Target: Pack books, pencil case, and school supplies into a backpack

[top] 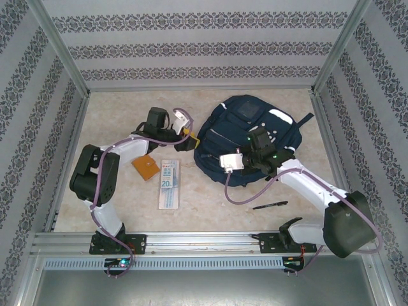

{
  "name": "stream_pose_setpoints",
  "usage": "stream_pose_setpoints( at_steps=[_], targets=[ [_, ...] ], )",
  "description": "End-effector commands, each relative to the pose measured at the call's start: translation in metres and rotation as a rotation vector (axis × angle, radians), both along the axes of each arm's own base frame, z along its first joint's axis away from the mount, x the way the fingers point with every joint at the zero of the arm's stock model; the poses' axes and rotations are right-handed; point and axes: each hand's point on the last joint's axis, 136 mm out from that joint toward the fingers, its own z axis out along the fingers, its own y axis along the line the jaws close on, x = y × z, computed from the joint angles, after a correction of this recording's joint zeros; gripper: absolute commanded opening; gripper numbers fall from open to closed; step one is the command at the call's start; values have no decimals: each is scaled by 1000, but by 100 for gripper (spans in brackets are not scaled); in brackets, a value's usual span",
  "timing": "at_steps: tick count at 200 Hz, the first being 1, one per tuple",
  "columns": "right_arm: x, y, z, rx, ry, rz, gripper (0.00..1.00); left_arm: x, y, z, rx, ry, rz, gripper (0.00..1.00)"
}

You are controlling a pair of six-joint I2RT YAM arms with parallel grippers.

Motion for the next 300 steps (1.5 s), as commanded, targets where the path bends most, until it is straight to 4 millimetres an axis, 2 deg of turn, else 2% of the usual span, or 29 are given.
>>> stream_pose_setpoints(
  at_steps=[1,24,48,75,91,106,131,146,167,191,218,242,256,277,287,300],
  targets=[
    [6,8,32,81,-106,38,0,-40,-18,7,-21,34,-118,55],
    [6,7,42,109,-117,34,0,-53,-27,-9,53,40,-144,59],
    [4,9,42,125,-108,34,0,-61,-39,-19,89,47,-195,59],
    [4,9,44,130,-110,31,0,-60,-47,-27,111,36,-211,55],
    [4,10,48,140,-116,33,0,-58,-48,-31,127,20,-209,48],
    [3,10,52,152,-121,33,0,-50,-47,-38,152,3,-175,33],
    [0,11,55,161,-122,38,0,-41,-47,-46,172,1,-157,19],
    [-1,9,52,155,-119,38,0,-45,-52,-43,141,12,-190,0],
    [-3,6,46,135,-118,40,0,-47,-54,-31,104,-12,-213,0],
    [-8,-1,34,65,-116,61,0,-27,-38,-13,64,-45,-112,0],
    [-10,-11,23,16,-144,59,0,19,12,3,18,-87,158,0],
    [-11,-15,18,6,-145,47,0,46,49,0,95,-128,339,0],
    [-11,-14,18,21,-147,43,0,52,57,-13,141,-103,386,0],
    [-9,-8,22,77,-130,21,0,42,39,-24,89,-18,299,0],
    [-4,-3,24,128,-119,-11,22,30,24,-21,30,-2,244,0],
    [2,3,26,178,-117,-50,42,19,9,-16,-15,-16,207,0]
  ],
)
